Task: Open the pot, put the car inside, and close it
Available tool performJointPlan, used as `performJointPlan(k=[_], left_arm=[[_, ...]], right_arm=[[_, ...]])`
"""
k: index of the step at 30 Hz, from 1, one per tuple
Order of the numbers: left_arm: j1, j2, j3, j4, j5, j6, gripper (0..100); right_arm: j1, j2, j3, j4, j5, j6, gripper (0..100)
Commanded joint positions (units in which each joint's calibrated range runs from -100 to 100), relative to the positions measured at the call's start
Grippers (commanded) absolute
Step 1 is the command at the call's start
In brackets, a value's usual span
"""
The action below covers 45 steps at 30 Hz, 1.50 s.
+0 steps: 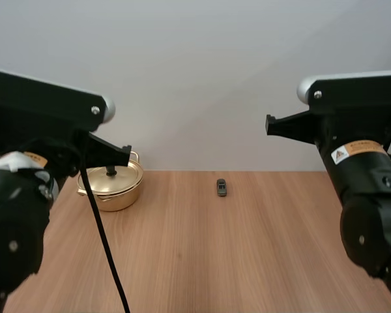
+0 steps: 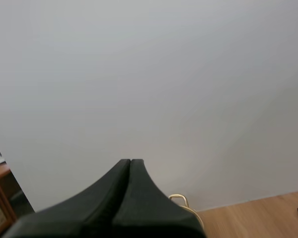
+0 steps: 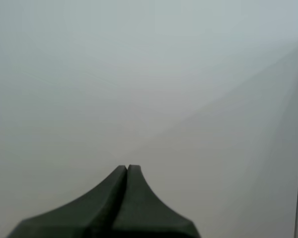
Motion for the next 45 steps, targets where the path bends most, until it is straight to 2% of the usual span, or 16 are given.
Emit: performJointPlan(k=[1,3,6,9,11,12,14,17,18,22,26,28,31,36,39,45], left_arm=[[1.59,31.6,-35.2,14.7,37.5,-26.4,0],[2.17,38.1,-42.5,16.5,42.2,-26.2,0],[2.33,45.2,-48.9,19.1,45.0,-23.0,0],[2.33,48.8,-50.6,20.7,45.5,-18.6,0],[2.33,50.3,-50.3,20.7,43.9,-17.4,7],[2.33,50.9,-50.3,20.6,43.2,-17.4,13],[2.33,52.3,-50.3,20.4,41.4,-17.2,38],[2.33,54.4,-50.3,16.2,40.9,-12.0,98],[2.33,55.0,-50.3,14.3,42.6,-9.6,100],[2.33,58.2,-50.3,2.2,57.2,-1.9,100],[2.33,61.6,-50.3,-5.8,57.2,-2.8,100],[2.33,62.7,-50.3,-6.2,52.7,-5.2,100],[2.41,63.1,-50.3,-5.3,45.1,-5.2,100],[2.41,63.3,-50.3,-5.4,40.6,-2.9,100],[2.41,63.4,-50.3,-4.1,41.0,2.8,100],[2.41,65.1,-50.3,-0.6,52.8,1.8,100]], right_arm=[[0.0,37.6,-61.7,4.4,99.3,-5.3,0],[0.0,42.7,-67.2,8.4,107.1,-5.4,0],[0.0,47.6,-69.6,12.0,110.2,-5.4,0],[0.1,51.4,-69.6,13.0,110.4,-5.9,0],[0.5,53.4,-69.6,11.1,110.4,-7.7,0],[0.9,54.0,-69.6,10.5,110.4,-8.3,0],[1.6,55.2,-69.6,10.1,110.4,-10.3,22],[3.2,56.3,-69.6,11.4,110.2,-13.9,77],[3.8,56.7,-69.6,12.3,110.2,-14.1,99],[6.2,56.8,-69.6,15.7,109.1,-14.0,100],[6.8,56.8,-69.6,18.8,107.4,-14.0,100],[6.8,56.8,-69.6,19.2,106.5,-14.0,100],[6.8,56.8,-69.6,18.4,105.3,-14.0,100],[6.8,56.8,-69.6,17.7,105.2,-14.0,100],[6.8,56.8,-69.6,17.1,105.8,-14.0,100],[6.8,56.8,-69.6,15.3,107.1,-14.0,100]])
